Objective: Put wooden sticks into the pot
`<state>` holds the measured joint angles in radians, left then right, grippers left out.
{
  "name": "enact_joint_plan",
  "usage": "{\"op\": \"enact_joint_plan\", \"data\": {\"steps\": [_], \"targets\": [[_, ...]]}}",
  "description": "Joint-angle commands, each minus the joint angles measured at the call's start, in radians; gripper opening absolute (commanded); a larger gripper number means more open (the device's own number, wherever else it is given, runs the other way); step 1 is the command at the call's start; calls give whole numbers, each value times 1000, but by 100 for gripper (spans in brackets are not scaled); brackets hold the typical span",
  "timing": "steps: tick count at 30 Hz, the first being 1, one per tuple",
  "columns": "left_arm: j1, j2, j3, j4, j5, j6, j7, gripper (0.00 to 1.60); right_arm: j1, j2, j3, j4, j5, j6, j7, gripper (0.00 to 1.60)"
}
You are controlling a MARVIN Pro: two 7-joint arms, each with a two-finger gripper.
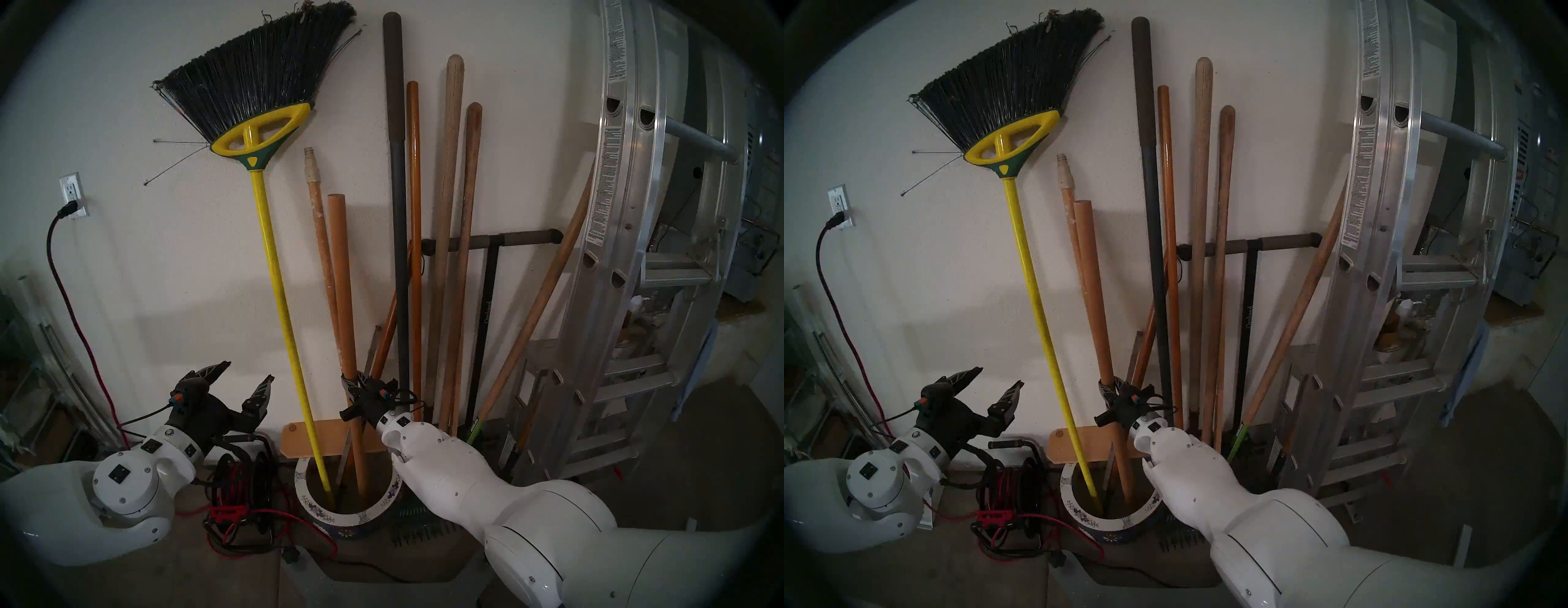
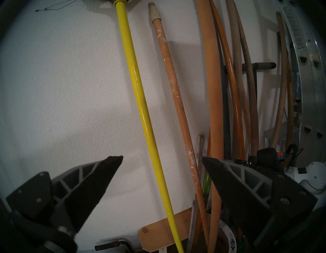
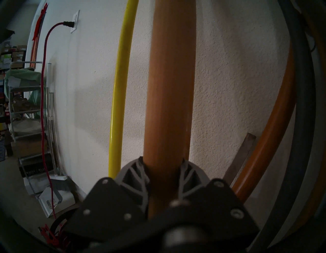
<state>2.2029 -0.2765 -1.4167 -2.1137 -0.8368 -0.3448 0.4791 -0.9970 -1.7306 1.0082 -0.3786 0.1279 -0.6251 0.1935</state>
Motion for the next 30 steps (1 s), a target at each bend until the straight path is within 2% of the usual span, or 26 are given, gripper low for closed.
{"op": "enact_joint_plan", "data": {"steps": [1, 30], "targets": [[0, 0, -2, -4, -1, -2, -1, 160, 40, -28, 3, 6, 1, -44, -4, 0], [0, 0, -2, -4, -1, -2, -1, 160, 69, -47, 13, 74, 1, -87, 3, 0]]}}
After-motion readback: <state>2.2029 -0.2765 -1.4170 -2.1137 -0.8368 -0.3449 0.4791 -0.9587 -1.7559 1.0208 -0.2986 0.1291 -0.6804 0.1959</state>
